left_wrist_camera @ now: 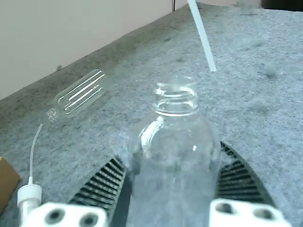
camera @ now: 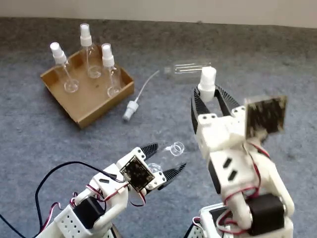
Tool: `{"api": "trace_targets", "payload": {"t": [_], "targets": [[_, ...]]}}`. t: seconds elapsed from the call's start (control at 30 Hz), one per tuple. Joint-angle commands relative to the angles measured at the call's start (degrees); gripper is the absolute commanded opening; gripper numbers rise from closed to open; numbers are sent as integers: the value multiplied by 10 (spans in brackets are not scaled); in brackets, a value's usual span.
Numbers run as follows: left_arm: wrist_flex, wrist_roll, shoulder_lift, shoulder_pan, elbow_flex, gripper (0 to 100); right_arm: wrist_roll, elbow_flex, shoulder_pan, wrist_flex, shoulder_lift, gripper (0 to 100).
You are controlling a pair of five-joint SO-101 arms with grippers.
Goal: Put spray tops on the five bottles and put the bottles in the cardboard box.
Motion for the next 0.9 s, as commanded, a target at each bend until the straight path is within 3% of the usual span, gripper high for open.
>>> {"api": "trace_targets", "payload": {"t": [0.0,0.13,0.37,0.87], "targets": [[1,-1,-6,7,12,88,-4,3,-3,-28,-44,17],[1,-1,-6,7,12,88,-16,1,-3,-27,-62,17],[1,-1,-5,7,12,88,-176,7,-6,-32,-109,17],[2,-1,-5,7,12,88,-182,222,-7,-138,-201,17]]}}
